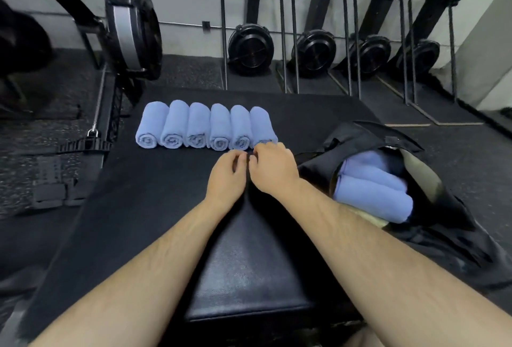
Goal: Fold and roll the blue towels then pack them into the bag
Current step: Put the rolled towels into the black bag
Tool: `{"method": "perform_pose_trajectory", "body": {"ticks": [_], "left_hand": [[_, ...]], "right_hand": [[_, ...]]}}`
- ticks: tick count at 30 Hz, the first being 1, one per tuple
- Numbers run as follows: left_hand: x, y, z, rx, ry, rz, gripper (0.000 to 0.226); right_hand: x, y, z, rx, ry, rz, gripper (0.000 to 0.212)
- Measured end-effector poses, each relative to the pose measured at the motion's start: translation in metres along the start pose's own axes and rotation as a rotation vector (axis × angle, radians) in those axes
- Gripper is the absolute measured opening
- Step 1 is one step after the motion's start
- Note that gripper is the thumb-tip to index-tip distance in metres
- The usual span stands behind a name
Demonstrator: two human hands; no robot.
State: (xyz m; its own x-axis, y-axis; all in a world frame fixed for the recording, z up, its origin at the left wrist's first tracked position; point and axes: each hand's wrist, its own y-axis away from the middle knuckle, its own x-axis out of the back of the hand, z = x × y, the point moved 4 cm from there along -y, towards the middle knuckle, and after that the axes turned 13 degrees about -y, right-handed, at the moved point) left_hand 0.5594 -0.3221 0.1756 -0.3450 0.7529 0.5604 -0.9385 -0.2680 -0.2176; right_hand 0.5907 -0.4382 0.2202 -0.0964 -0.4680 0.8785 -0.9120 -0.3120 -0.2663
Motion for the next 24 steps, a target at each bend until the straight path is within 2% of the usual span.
{"method": "perform_pose_trajectory", "body": {"ticks": [5, 9, 10, 14, 19, 22, 24], "left_hand": [[-0.019, -0.025, -0.024, 0.101, -0.037, -0.006, 0.027], [-0.029, -0.03, -0.025, 0.071, -0.157, -0.003, 0.032], [-0.03, -0.03, -0.026, 0.065, -0.163, 0.003, 0.031], [-0.031, -0.03, -0.03, 0.058, -0.161, 0.025, 0.03], [-0.029, -0.027, -0.026, 0.027, -0.135, 0.007, 0.032], [-0.026, -0.02, -0.019, -0.045, -0.087, 0.023, 0.033], [-0.019, -0.011, -0.005, -0.169, -0.064, 0.094, 0.036]], "right_hand": [[-0.039, -0.031, 0.023, -0.191, 0.016, -0.016, 0.034], [-0.05, -0.058, 0.039, -0.315, -0.032, -0.052, 0.054], [-0.053, -0.064, 0.043, -0.341, -0.074, -0.07, 0.054], [-0.06, -0.077, 0.047, -0.337, -0.171, -0.005, 0.036], [-0.032, -0.074, 0.046, -0.417, -0.158, 0.109, 0.038], [0.007, -0.057, 0.032, -0.331, -0.084, 0.16, 0.04], [0.037, -0.038, 0.02, -0.249, -0.093, 0.176, 0.039]]}}
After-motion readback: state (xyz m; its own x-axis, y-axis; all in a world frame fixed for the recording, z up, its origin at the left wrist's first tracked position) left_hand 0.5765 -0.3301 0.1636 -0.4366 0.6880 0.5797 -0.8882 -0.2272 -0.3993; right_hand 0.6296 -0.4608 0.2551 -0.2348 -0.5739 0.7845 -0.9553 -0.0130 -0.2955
